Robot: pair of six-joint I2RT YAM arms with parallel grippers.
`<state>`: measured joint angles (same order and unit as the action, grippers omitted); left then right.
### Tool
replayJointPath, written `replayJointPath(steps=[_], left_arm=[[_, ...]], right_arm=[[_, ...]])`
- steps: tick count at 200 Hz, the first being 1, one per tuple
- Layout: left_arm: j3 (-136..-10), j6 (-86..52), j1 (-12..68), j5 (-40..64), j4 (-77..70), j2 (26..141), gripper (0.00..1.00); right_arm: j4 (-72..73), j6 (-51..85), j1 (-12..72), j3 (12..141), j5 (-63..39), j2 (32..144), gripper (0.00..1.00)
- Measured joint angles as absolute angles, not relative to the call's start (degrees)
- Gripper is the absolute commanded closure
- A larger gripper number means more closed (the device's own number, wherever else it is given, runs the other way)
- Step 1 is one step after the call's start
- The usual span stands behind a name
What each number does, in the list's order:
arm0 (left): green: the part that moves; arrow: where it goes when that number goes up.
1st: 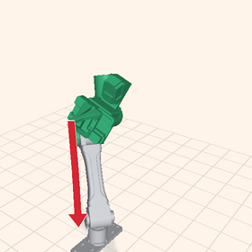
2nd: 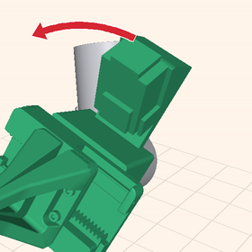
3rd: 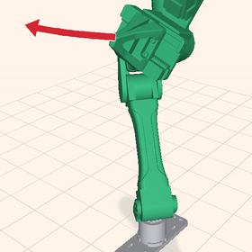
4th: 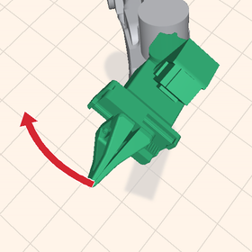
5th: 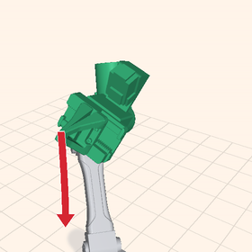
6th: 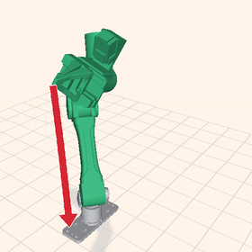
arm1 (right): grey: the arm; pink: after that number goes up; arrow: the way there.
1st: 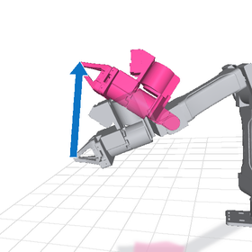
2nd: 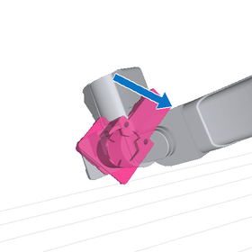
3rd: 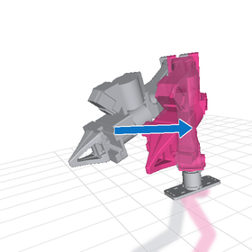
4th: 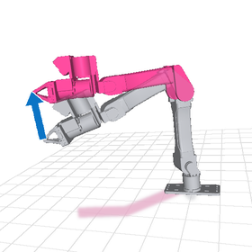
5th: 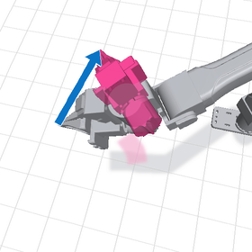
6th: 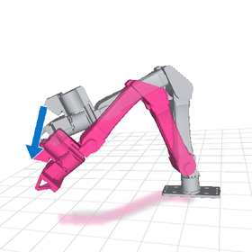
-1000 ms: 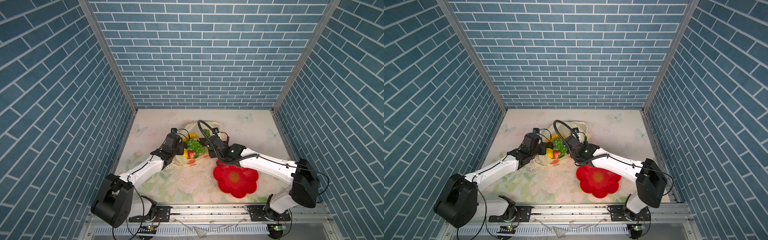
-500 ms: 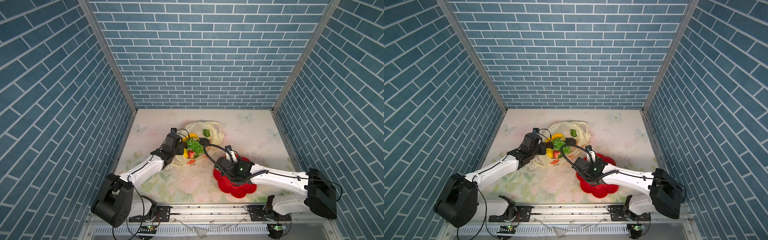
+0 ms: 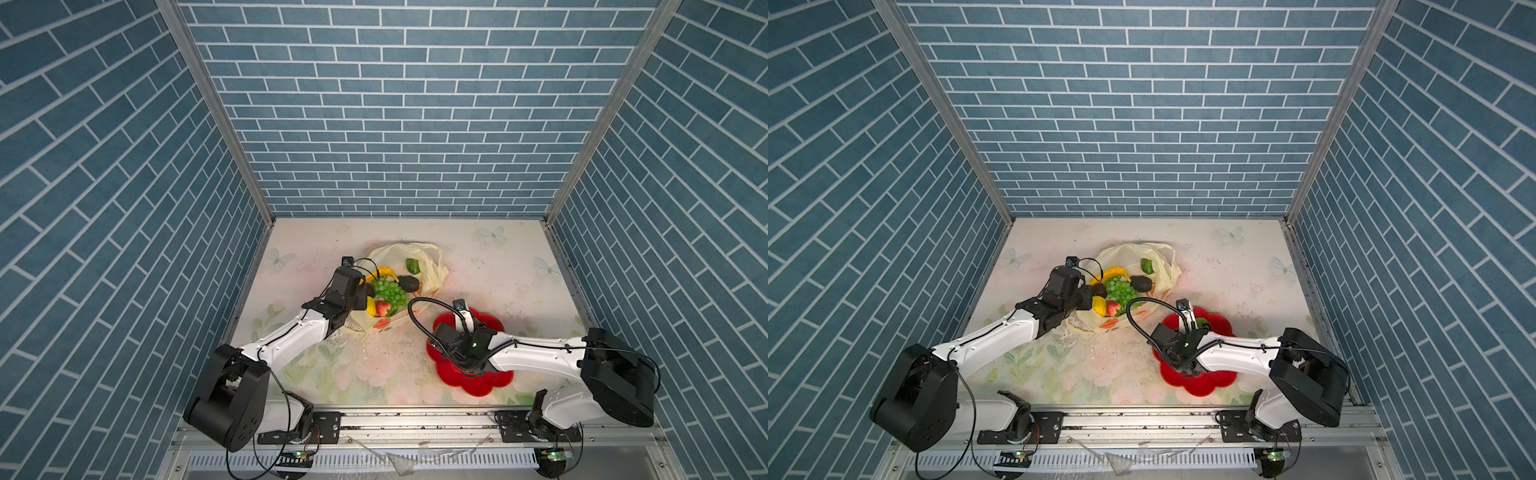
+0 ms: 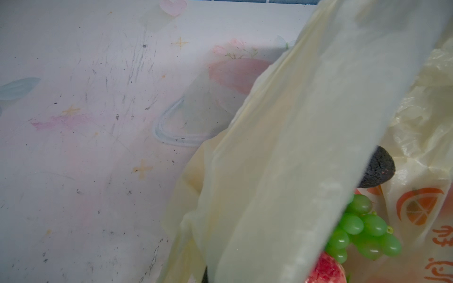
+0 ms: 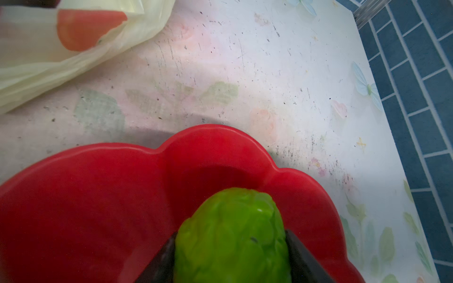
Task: Take fruits out of the plastic bag
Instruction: Move the plate to the middle-right of the table.
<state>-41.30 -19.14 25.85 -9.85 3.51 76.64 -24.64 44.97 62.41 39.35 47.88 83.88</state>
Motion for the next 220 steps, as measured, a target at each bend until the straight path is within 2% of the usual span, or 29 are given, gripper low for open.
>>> replayJointPath(steps=[132,220], left_arm=[[-41.3,-18.8,25.8,-10.7,3.5,76.7,1.00],[-41.3,-18.8,25.8,-10.9,3.5,76.7,1.00]], right_arm=[[-11.5,37.8,46.5,35.5,53.5,85.7,0.44],[-12.1,38.8,47.7,36.6,58.3,91.0,0.40]])
